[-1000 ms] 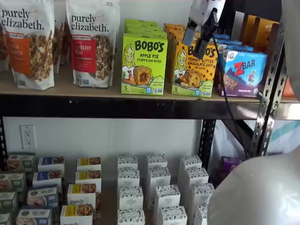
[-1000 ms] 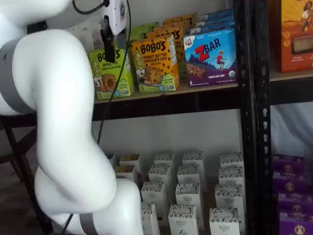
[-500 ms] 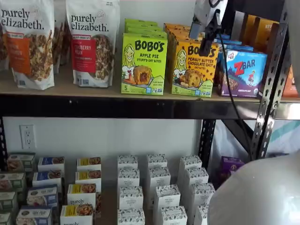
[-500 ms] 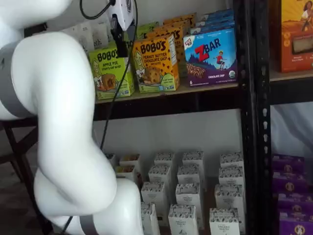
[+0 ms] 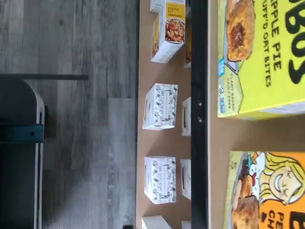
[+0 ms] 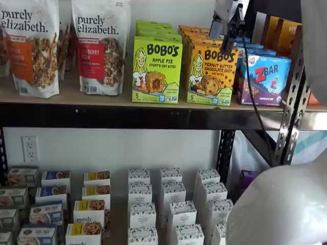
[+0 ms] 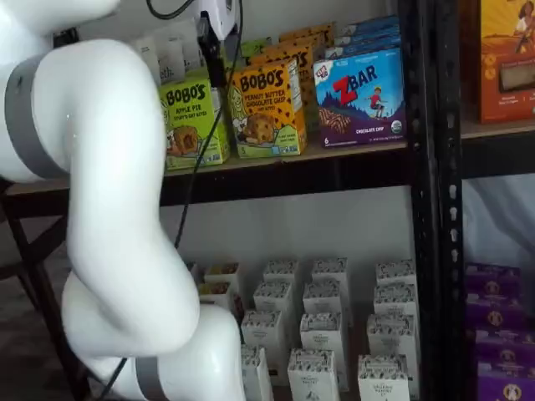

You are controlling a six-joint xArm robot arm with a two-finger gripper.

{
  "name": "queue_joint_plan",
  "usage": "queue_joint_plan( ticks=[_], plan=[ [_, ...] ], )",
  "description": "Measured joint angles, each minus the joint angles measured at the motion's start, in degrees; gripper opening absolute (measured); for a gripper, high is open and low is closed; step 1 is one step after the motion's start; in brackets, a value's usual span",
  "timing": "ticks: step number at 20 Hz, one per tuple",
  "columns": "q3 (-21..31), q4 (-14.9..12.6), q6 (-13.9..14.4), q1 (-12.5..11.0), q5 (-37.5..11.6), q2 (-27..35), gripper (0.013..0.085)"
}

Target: Pick up the orange box on the top shelf, the fifth box from the left

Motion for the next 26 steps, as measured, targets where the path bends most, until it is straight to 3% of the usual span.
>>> queue_joint_plan(
  ticks=[11, 21, 26],
  plan=[
    [-5.51, -0.94, -0.23, 0.2, 0.24, 6.88, 0.085],
    [-6.57, 0.82, -2.96, -2.85, -2.8, 10.25, 0.085],
    [-8.93, 1.71, -4.62, -4.72, -1.96, 12.61, 0.085]
  ],
)
